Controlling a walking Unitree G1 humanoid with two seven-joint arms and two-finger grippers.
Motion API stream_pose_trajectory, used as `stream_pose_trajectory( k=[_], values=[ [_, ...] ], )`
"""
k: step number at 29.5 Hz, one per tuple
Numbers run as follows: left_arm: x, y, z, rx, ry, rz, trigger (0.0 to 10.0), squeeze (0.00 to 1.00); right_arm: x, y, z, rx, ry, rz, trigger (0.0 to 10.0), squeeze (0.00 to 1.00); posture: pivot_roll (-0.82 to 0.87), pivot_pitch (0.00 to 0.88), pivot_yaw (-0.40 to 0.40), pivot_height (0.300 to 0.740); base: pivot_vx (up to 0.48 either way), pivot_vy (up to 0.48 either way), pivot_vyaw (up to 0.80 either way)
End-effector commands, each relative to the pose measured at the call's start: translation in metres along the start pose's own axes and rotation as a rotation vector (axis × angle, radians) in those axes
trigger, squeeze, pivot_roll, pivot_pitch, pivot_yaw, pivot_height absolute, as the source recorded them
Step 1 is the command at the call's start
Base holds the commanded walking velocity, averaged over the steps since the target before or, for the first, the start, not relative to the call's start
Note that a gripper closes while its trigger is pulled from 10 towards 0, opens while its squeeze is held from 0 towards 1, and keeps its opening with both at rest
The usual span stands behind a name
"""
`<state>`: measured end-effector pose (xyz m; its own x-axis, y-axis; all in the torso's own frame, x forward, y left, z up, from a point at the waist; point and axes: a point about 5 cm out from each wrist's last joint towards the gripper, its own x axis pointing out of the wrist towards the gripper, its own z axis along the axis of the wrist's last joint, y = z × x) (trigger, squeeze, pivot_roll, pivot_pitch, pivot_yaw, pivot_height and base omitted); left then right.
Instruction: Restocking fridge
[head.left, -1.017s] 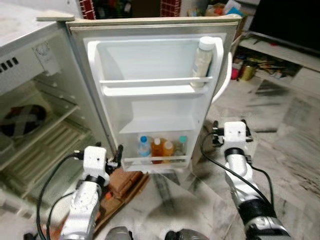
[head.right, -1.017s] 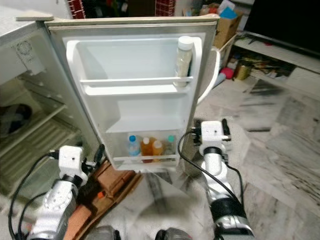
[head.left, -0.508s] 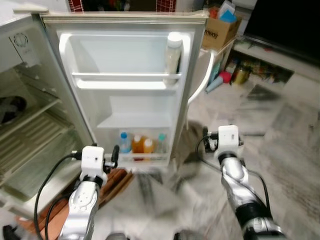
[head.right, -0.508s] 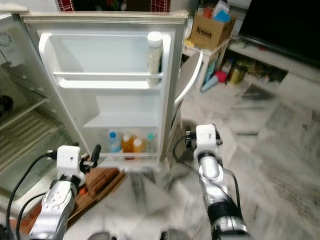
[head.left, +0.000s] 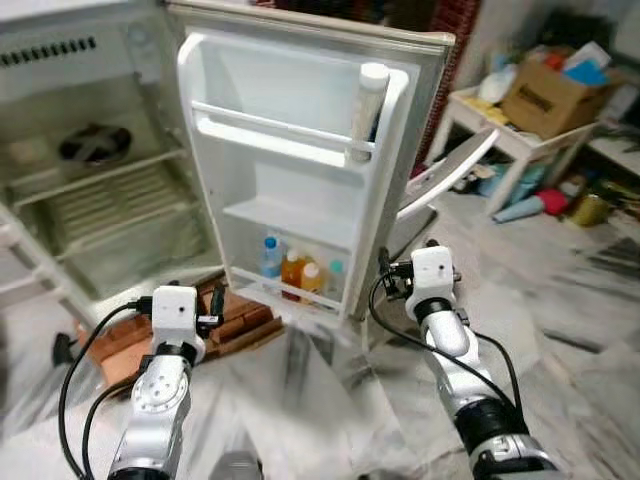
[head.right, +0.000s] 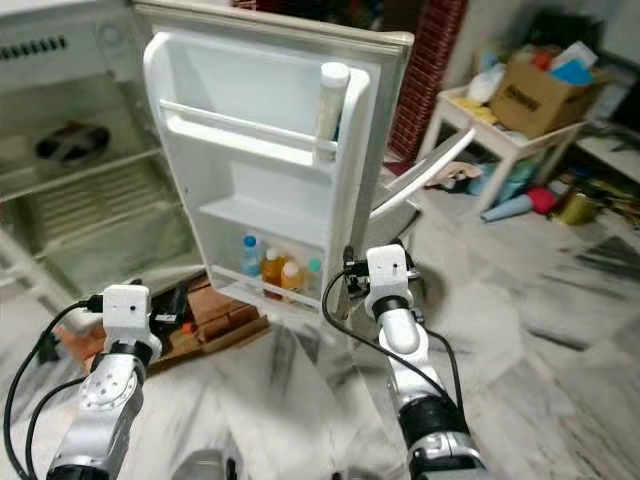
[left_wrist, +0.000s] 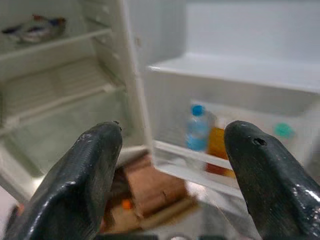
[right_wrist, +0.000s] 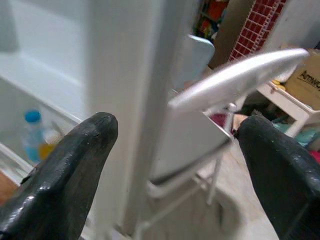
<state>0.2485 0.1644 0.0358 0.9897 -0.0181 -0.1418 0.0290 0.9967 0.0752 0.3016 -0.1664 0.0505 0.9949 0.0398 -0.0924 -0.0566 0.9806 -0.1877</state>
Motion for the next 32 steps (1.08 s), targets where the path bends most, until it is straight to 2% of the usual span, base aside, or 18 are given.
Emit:
stream_pose_trajectory(
  k=[1,6,13,17,21,24,27,29,32],
  values=[
    [0.002,0.001,0.003,0.025,-0.011,-0.003,10.0,0.00,0.005,-0.001,0.008,0.017,-0.022,-0.010,10.0,0.00,0.11,0.011,-0.031,0.740,0.000,0.000,0.43],
    [0.004,0.001,0.003,0.028,-0.016,-0.009,10.0,0.00,0.006,0.000,0.009,0.014,-0.030,-0.003,10.0,0.00,0.11,0.012,-0.029,0.740,0.000,-0.457,0.17],
    [0.005,0.006,0.006,0.015,-0.039,0.019,10.0,0.00,0.006,0.004,0.013,0.140,-0.028,0.016,10.0,0.00,0.12,0.019,-0.006,0.740,0.000,-0.442,0.00],
    [0.006,0.012,0.009,0.012,-0.046,0.030,10.0,0.00,-0.004,0.012,0.002,0.188,-0.010,0.026,10.0,0.00,0.11,0.020,0.025,0.740,0.000,-0.441,0.00],
    [0.011,0.007,0.013,0.006,-0.060,0.000,10.0,0.00,-0.002,0.020,0.010,0.173,-0.058,0.081,10.0,0.00,0.11,0.020,0.038,0.740,0.203,-0.351,0.00],
    [0.012,0.005,0.015,0.017,-0.068,-0.008,10.0,0.00,-0.002,0.025,0.013,0.146,-0.074,0.124,10.0,0.00,0.11,0.019,0.034,0.740,0.000,0.000,0.79],
    [0.012,0.004,0.014,0.005,-0.065,-0.005,10.0,0.00,-0.003,0.026,0.013,0.146,-0.071,0.138,10.0,0.00,0.11,0.020,0.028,0.740,0.000,0.000,0.80],
    [0.010,0.003,0.013,-0.031,-0.068,0.002,10.0,0.00,-0.004,0.027,0.012,0.152,-0.069,0.152,10.0,0.00,0.12,0.022,0.021,0.740,0.000,0.000,0.80],
    [0.007,0.002,0.011,-0.028,-0.064,0.003,10.0,0.00,-0.004,0.028,0.011,0.155,-0.067,0.160,10.0,0.00,0.12,0.021,0.016,0.740,0.000,0.000,0.80]
  ],
)
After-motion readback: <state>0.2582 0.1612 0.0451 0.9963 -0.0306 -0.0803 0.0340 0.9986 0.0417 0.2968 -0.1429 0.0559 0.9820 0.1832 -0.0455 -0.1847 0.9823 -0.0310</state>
